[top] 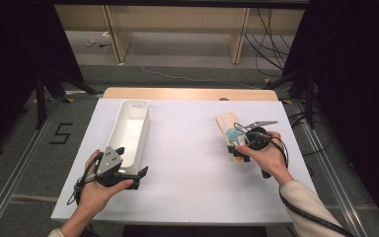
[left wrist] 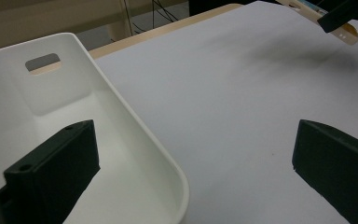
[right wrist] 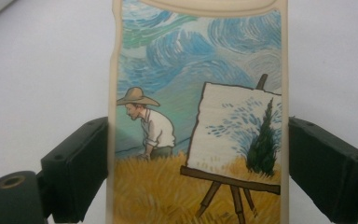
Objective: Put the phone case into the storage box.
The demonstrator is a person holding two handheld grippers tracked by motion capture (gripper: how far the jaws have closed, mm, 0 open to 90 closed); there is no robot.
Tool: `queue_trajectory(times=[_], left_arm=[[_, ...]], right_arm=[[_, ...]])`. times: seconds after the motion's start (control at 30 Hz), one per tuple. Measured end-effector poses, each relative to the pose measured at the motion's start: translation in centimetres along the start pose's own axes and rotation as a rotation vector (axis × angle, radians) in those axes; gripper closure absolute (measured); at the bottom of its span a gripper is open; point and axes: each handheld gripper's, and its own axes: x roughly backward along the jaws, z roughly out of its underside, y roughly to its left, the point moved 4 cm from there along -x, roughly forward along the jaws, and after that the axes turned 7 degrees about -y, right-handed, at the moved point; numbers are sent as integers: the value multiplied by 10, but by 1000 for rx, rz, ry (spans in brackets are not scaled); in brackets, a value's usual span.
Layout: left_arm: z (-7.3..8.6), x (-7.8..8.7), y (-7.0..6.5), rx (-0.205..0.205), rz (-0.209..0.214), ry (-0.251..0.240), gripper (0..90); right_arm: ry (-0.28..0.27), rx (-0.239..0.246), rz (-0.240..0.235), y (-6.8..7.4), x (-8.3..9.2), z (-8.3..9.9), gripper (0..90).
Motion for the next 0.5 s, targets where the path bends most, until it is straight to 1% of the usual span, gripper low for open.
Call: queue_trajectory(times=[0.33,0.5], left_arm=[[-1,0,1,1,-6,-4,0],[-6,-3,0,9,-4,-11,2]], right_arm=[[-63,28,-41,11,5,-1,121],[-85,44,-62,17,7,0,120]])
